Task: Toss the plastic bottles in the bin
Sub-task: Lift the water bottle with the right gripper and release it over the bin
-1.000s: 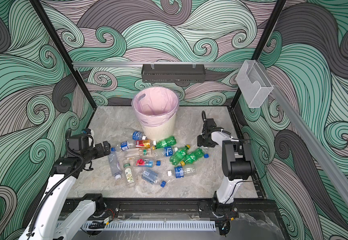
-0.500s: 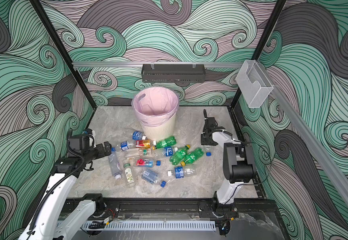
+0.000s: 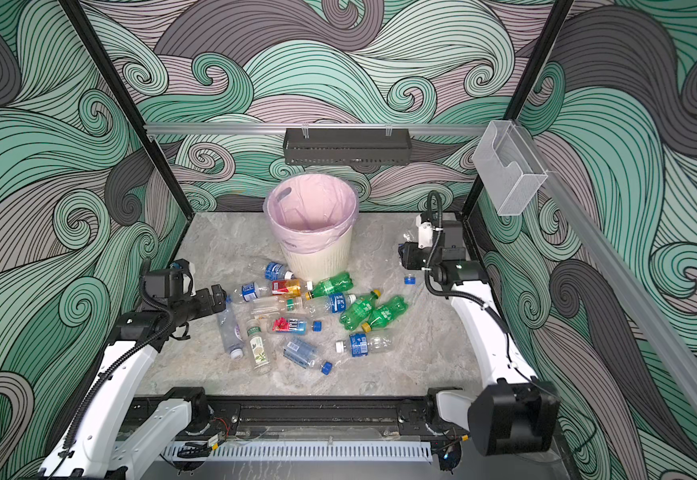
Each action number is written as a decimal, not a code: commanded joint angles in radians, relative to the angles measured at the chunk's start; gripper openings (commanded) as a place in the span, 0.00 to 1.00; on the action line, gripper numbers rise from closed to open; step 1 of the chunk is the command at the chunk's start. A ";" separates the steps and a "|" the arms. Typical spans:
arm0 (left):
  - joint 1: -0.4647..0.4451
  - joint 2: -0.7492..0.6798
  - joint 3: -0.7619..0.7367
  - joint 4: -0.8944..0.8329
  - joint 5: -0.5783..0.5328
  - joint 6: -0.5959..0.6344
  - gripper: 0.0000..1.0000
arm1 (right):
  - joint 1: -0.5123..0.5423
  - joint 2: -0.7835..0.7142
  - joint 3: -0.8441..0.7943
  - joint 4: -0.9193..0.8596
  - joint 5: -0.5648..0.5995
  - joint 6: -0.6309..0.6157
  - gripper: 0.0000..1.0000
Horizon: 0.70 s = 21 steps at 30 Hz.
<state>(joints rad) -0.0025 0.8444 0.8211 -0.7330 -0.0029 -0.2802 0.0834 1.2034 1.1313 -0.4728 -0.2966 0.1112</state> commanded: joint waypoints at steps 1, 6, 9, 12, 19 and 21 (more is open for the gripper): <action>-0.001 0.013 0.011 0.016 0.026 -0.012 0.99 | 0.020 -0.065 -0.016 0.033 -0.203 0.025 0.46; -0.002 0.010 -0.002 0.038 0.035 -0.029 0.99 | 0.050 -0.140 -0.002 0.049 -0.265 0.049 0.46; -0.001 0.019 0.004 0.037 0.041 -0.036 0.99 | 0.088 -0.134 0.040 0.040 -0.280 0.050 0.46; -0.001 0.030 0.011 0.021 0.046 -0.041 0.99 | 0.129 -0.059 0.158 0.000 -0.288 0.029 0.46; -0.001 0.006 -0.035 0.018 0.050 -0.105 0.99 | 0.265 0.357 0.650 0.060 -0.208 0.107 0.45; -0.001 -0.007 -0.048 0.015 0.052 -0.137 0.99 | 0.294 0.526 0.857 0.024 -0.172 0.144 0.65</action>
<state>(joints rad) -0.0025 0.8589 0.7837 -0.7101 0.0353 -0.3573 0.3397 1.5558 1.8160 -0.4427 -0.5228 0.2016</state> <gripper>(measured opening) 0.986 0.572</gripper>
